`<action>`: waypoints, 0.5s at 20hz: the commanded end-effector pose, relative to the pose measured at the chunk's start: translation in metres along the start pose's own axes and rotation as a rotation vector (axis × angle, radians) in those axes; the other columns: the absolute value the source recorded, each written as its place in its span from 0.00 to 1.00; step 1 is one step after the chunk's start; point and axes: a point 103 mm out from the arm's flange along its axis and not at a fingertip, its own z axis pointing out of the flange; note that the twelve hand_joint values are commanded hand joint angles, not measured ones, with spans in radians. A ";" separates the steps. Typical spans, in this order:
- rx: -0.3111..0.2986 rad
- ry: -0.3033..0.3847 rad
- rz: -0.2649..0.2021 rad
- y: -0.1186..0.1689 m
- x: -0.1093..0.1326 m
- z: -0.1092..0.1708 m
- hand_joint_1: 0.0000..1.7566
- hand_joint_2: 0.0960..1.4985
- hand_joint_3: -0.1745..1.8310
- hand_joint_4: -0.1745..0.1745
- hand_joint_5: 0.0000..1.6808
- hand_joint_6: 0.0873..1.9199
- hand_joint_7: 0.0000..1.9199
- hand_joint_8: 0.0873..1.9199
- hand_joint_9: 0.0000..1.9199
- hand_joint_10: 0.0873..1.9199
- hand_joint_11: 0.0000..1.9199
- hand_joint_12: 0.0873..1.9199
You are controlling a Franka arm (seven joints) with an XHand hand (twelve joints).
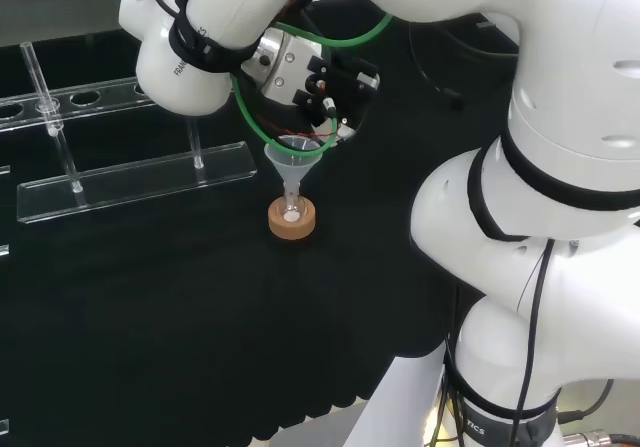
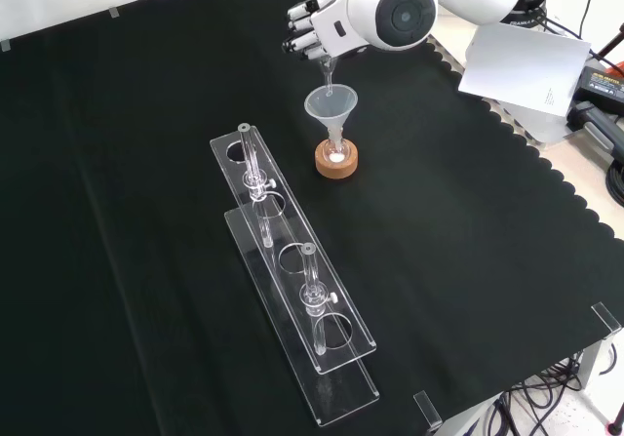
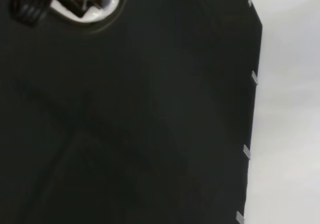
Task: Pour all the NaCl from the weighing funnel into the round-bottom flask.
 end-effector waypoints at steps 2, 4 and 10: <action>-0.076 0.081 0.021 -0.005 -0.013 -0.012 0.64 0.39 0.42 1.00 0.78 0.29 0.30 0.30 0.52 0.08 0.49 0.47; -0.077 0.091 0.023 -0.006 -0.015 -0.013 0.64 0.39 0.42 1.00 0.78 0.29 0.30 0.30 0.52 0.08 0.49 0.47; -0.056 0.165 0.022 -0.007 -0.020 -0.011 0.64 0.39 0.42 1.00 0.78 0.29 0.30 0.30 0.52 0.08 0.49 0.47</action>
